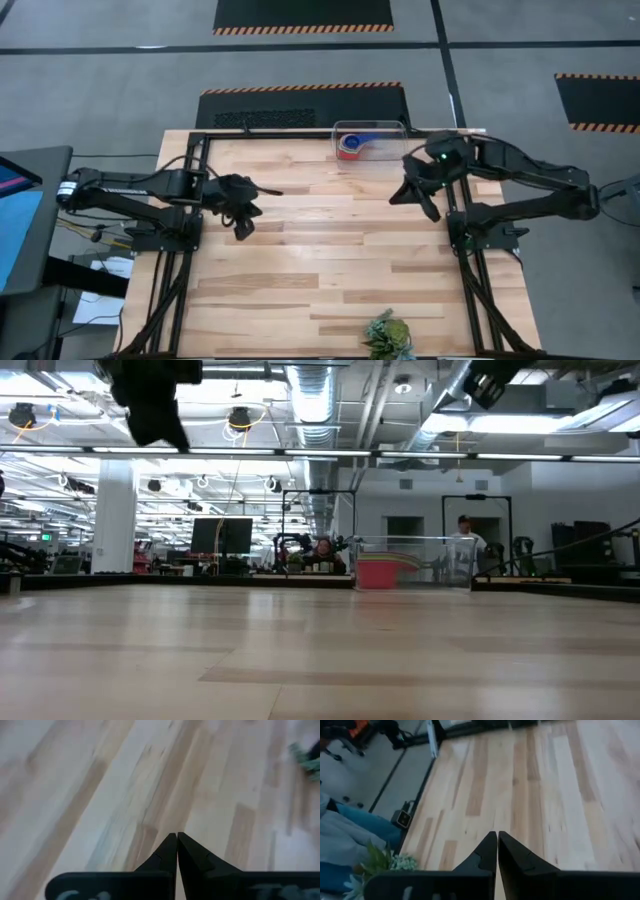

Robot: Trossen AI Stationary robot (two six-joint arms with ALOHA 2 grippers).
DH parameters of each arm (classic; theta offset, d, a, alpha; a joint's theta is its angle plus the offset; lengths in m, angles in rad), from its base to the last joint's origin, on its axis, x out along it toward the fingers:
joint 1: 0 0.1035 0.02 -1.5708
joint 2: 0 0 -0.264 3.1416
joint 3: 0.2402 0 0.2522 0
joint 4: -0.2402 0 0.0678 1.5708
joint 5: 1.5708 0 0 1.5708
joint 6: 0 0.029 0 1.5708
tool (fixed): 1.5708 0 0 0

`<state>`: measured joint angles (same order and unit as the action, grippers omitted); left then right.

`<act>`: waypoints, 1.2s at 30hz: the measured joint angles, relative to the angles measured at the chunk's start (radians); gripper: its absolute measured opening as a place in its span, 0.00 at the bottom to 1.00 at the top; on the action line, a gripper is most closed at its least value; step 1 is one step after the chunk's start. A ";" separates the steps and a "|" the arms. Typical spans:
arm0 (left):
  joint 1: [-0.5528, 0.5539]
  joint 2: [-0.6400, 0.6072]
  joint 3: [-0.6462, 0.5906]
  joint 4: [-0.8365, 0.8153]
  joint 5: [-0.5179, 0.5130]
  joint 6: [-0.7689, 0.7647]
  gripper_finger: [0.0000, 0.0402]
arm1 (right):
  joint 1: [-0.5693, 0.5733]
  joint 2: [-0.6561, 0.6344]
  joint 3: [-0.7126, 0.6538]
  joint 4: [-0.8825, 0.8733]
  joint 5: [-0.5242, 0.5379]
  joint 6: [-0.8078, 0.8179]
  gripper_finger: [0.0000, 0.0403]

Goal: Nest measuring cups in basket
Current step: Return to Home Position

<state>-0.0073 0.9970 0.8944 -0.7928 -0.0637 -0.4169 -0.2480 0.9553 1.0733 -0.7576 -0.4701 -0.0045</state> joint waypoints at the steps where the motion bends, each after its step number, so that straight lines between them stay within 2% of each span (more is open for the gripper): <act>1: -0.004 -0.008 0.000 0.022 -0.003 0.018 0.00 | 0.008 -0.023 -0.035 0.040 -0.002 0.004 0.10; 6: -0.006 -0.104 -0.071 0.093 -0.003 0.047 0.00 | 0.045 -0.158 -0.276 0.247 -0.006 0.096 0.10; 9: -0.002 -0.224 -0.218 0.282 0.060 0.054 0.00 | 0.065 -0.235 -0.412 0.399 -0.006 0.176 0.10; 12: 0.000 -0.345 -0.389 0.552 0.123 0.024 0.00 | 0.094 -0.298 -0.507 0.529 -0.006 0.214 0.10; 15: 0.017 -0.438 -0.516 0.752 0.142 -0.033 0.00 | 0.125 -0.344 -0.580 0.623 0.005 0.214 0.10; 17: 0.026 -0.476 -0.575 0.823 0.147 -0.055 0.00 | 0.140 -0.370 -0.622 0.663 0.037 0.220 0.10; 21: 0.041 -0.511 -0.639 0.941 0.140 -0.038 0.00 | 0.162 -0.407 -0.695 0.770 0.099 0.237 0.10; 26: 0.081 -0.514 -0.728 1.141 0.136 0.044 0.00 | 0.167 -0.434 -0.793 0.893 0.103 0.240 0.10; 32: 0.143 -0.513 -0.842 1.301 0.201 -0.046 0.00 | 0.167 -0.471 -0.909 1.036 0.104 0.292 0.10; 36: 0.184 -0.513 -0.882 1.395 0.217 -0.046 0.00 | 0.153 -0.505 -0.920 1.035 0.106 0.288 0.10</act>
<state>0.1765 0.4843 0.0119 0.6026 0.1528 -0.4634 -0.0951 0.4506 0.1532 0.2771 -0.3643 0.2836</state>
